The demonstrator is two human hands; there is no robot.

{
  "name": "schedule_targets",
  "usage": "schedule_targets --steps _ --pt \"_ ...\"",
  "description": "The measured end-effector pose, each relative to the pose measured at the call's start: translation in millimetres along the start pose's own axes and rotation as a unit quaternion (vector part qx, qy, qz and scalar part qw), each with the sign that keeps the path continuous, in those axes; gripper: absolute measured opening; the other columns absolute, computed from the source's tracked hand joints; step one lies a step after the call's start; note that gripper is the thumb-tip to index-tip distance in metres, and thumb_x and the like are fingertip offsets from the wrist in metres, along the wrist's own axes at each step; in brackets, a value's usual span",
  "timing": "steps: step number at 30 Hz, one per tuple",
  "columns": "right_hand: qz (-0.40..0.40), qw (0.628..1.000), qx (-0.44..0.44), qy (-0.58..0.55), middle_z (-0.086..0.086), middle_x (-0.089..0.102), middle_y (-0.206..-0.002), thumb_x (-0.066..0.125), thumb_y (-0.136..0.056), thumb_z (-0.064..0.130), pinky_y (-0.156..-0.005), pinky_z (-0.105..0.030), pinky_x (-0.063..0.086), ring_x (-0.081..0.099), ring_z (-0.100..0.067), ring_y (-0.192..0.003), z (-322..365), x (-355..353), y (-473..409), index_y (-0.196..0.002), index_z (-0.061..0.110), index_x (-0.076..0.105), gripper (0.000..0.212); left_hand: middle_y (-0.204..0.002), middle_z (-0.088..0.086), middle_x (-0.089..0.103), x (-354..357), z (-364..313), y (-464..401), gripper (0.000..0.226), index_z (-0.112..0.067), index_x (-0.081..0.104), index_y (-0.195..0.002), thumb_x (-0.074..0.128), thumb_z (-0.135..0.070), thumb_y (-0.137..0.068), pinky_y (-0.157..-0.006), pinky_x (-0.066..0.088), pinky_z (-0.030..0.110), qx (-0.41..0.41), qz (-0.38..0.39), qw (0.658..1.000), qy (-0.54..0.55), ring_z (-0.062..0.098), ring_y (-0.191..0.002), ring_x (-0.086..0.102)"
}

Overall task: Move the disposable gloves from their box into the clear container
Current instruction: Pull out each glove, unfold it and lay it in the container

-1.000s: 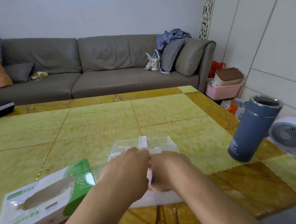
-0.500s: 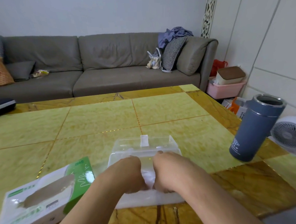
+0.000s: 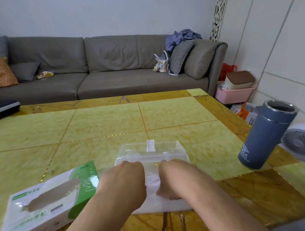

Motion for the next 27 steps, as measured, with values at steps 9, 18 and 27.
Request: schedule_targets --steps 9,18,27 --pt "0.007 1.000 -0.017 -0.019 -0.005 0.054 -0.073 0.069 -0.094 0.019 -0.049 -0.028 0.038 0.049 -0.019 -0.056 -6 -3 6 -0.083 0.011 0.056 0.018 -0.080 -0.004 0.051 7 -2 -28 0.018 -0.018 0.053 -0.099 0.070 -0.024 -0.094 -0.054 0.039 0.023 -0.047 0.131 0.990 0.029 0.013 -0.067 0.052" --pt "-0.022 0.998 -0.013 -0.058 -0.008 0.061 -0.085 0.066 -0.092 0.015 -0.052 -0.029 0.038 0.050 -0.021 -0.058 -6 3 7 -0.088 0.013 0.060 0.007 -0.076 -0.002 0.042 5 -7 -21 0.015 -0.011 0.047 -0.091 0.051 -0.018 -0.105 -0.055 0.036 0.020 -0.025 0.135 0.990 0.027 0.011 -0.062 0.043" --pt "-0.225 0.973 -0.047 -0.032 -0.002 0.055 -0.084 0.051 -0.096 0.010 -0.050 -0.032 0.037 0.052 -0.023 -0.063 7 -10 51 -0.080 0.013 0.054 0.016 -0.115 -0.015 0.056 -10 31 40 0.033 -0.031 0.052 -0.122 0.044 -0.009 -0.099 -0.081 0.056 0.037 0.009 -0.104 0.976 0.189 0.010 -0.095 0.060"
Point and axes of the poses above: each hand's wrist, its own y-axis away from the middle knuckle, its own x-axis out of the palm, z = x × y, the point moved 1 cm from there along -y, towards the middle knuckle
